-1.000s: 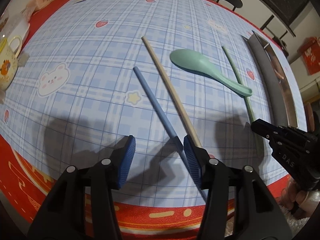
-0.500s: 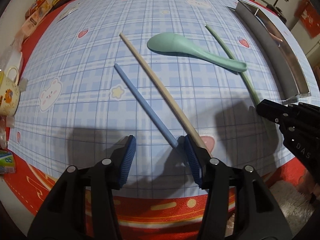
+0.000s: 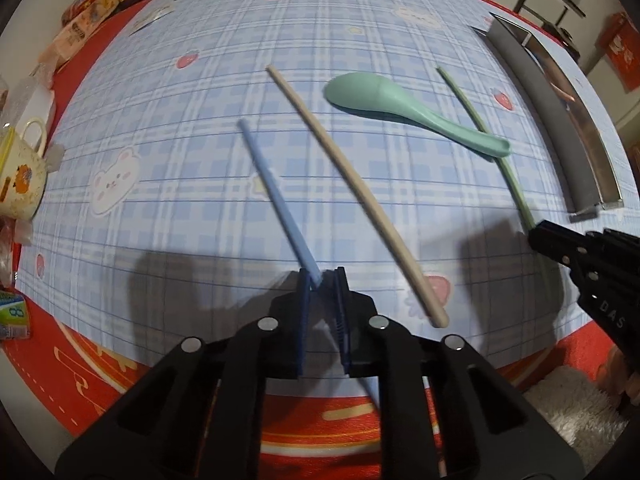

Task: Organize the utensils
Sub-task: 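Lift blue chopstick with left tool while right tool lifts green chopstick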

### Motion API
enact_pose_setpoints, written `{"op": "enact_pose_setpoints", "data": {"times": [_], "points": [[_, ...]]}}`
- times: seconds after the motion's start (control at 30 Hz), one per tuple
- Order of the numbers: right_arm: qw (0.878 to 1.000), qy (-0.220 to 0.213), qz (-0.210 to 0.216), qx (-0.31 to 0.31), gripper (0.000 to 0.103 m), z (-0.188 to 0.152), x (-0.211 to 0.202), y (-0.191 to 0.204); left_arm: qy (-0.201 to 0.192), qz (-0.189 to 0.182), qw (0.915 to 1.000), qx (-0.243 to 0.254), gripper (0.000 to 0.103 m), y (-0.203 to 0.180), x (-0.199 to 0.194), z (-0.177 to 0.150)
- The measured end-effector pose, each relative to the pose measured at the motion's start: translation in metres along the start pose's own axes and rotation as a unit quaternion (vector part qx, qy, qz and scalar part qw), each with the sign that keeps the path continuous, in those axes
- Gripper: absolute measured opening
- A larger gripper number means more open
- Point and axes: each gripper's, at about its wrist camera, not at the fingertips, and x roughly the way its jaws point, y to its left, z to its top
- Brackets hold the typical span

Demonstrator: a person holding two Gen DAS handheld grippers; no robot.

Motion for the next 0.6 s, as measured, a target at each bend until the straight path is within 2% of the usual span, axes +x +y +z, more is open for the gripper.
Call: {"op": "enact_pose_setpoints", "data": {"times": [0.1, 0.23, 0.4, 0.6], "points": [[1.0, 0.002, 0.003, 0.005, 0.008, 0.0, 0.0, -0.001, -0.004, -0.004, 0.9999, -0.01, 0.015, 0.004, 0.0, -0.001], [1.0, 0.005, 0.001, 0.005, 0.008, 0.002, 0.001, -0.001, -0.009, 0.011, 0.9999, 0.006, 0.014, 0.0, -0.003, -0.005], [1.0, 0.014, 0.0, 0.01, 0.008, 0.01, 0.003, -0.001, -0.012, 0.013, 0.9998, 0.011, 0.014, -0.001, -0.001, -0.004], [1.0, 0.008, -0.014, -0.012, 0.008, 0.019, 0.008, 0.005, -0.015, 0.012, 0.9997, 0.011, 0.014, -0.001, -0.001, -0.005]]}}
